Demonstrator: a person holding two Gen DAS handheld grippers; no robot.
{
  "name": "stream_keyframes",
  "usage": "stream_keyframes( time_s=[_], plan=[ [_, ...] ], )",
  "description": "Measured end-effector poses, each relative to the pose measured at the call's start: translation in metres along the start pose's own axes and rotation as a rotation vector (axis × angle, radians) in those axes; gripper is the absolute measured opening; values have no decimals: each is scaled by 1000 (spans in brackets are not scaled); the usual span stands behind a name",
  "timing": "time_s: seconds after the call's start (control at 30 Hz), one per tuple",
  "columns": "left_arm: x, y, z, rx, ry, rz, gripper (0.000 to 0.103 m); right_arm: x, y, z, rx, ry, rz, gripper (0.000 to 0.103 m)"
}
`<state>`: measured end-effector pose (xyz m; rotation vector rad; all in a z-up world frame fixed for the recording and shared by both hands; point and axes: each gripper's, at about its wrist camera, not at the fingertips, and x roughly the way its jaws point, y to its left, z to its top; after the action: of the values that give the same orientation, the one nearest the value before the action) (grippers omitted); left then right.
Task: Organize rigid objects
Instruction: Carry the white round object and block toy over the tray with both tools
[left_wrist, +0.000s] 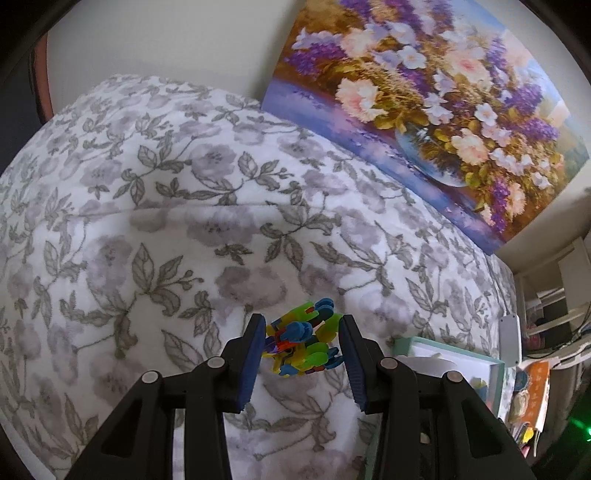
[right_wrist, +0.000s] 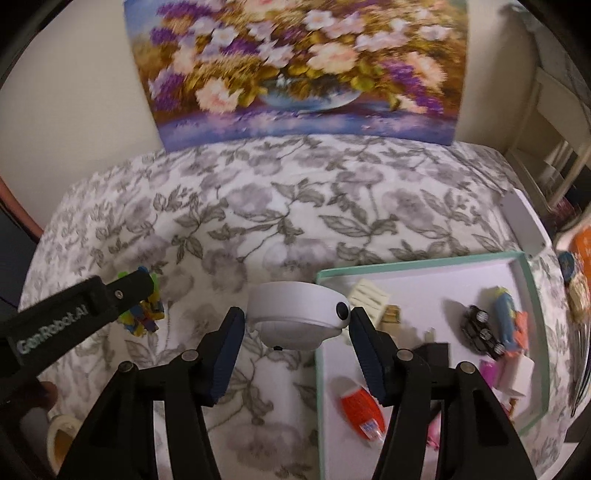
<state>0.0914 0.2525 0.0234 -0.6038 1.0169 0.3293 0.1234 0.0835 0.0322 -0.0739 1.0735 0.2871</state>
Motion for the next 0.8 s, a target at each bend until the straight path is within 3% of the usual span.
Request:
stream_keyframes(
  time_s=[0.5, 0.8],
  plan=[
    [-50, -45, -34, 151, -58, 41, 44, -51, -99, -41, 205, 12, -64, 60],
    [-43, -122, -81, 363, 24, -14, 44, -63, -147, -62, 279, 28, -102, 60]
  ],
)
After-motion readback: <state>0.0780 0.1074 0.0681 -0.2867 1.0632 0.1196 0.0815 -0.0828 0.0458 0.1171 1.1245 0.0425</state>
